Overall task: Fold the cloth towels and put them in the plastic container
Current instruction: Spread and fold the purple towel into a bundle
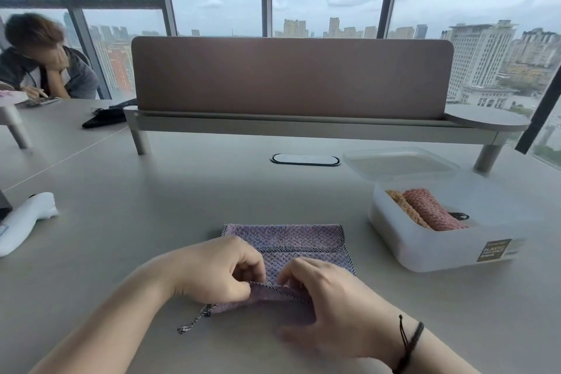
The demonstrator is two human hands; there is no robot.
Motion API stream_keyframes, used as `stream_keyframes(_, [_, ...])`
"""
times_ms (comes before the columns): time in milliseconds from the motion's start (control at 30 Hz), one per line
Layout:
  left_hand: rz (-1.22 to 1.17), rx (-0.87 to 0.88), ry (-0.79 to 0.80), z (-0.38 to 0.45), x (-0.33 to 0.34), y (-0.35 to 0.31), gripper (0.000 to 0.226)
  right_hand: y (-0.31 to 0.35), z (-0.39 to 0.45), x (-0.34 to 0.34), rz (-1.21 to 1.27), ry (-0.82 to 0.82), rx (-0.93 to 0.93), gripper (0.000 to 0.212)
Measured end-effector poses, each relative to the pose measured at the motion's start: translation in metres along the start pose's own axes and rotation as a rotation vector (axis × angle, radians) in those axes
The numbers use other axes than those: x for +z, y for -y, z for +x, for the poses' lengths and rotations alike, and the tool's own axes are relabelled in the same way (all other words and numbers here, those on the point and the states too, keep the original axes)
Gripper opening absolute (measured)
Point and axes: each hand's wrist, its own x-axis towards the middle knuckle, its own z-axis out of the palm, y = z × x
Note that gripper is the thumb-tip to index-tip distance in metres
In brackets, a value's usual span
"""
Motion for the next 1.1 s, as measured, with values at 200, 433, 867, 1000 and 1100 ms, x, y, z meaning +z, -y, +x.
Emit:
stream_keyframes(200, [-0.104,-0.066,-0.024,-0.005,-0.021,0.023,0.029,-0.016,0.001,-0.021,-0.009,-0.165,0.155,0.02])
stream_keyframes(433, [-0.101,-0.157,-0.141,-0.007,-0.035,0.041,0.026,-0.057,0.001,-0.019,-0.005,-0.204,0.333,0.038])
stream_keyframes(867, [-0.099,-0.207,-0.534,0.014,-0.023,0.06,0.022,-0.064,0.001,-0.019,-0.061,-0.179,0.465,0.037])
stream_keyframes(1000, [-0.056,-0.234,-0.561,0.018,-0.019,0.064,0.024,-0.065,0.002,-0.018,-0.101,-0.155,0.508,0.033])
stream_keyframes(1100, [0.09,-0.237,-0.634,0.018,-0.018,0.059,0.025,-0.062,0.0,-0.018,-0.146,-0.177,0.48,0.022])
